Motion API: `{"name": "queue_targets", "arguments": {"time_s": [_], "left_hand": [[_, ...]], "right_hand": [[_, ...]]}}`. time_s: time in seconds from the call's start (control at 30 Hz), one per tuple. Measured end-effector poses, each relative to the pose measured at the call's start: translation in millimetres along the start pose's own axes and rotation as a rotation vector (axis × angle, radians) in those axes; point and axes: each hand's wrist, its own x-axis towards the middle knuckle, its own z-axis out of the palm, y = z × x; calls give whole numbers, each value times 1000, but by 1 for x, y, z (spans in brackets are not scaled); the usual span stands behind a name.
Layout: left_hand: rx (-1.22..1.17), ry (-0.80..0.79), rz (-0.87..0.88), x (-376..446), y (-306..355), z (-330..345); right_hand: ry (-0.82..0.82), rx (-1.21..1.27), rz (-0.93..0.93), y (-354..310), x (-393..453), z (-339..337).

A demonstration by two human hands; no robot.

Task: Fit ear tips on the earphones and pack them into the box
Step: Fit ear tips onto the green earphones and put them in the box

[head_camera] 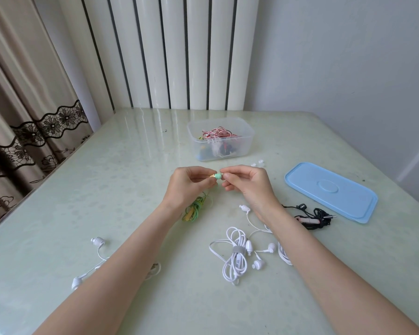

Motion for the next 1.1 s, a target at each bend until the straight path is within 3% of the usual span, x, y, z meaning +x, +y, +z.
{"name": "queue_targets", "arguments": {"time_s": [0.13, 0.3, 0.43, 0.57, 0.87, 1.0, 1.1], "left_hand": [[-7, 15, 2, 0, -1, -2], [181, -15, 85, 1, -3, 0], [415, -73, 112, 6, 6, -7], [491, -65, 69, 10, 19, -30], [519, -82, 49, -4, 25, -50], [552, -41, 119, -7, 33, -46], [503, 9, 136, -3, 41, -56]], "right_hand": [[8, -21, -13, 2, 1, 3], [-23, -89, -38, 6, 3, 4], [-22, -273, -7, 9, 7, 4], [56, -562, 33, -1, 12, 4], [-384, -1212, 118, -42, -19, 72], [-408, -1291, 84, -59, -5, 60], [-313, -1274, -40, -90, 18, 47]]}}
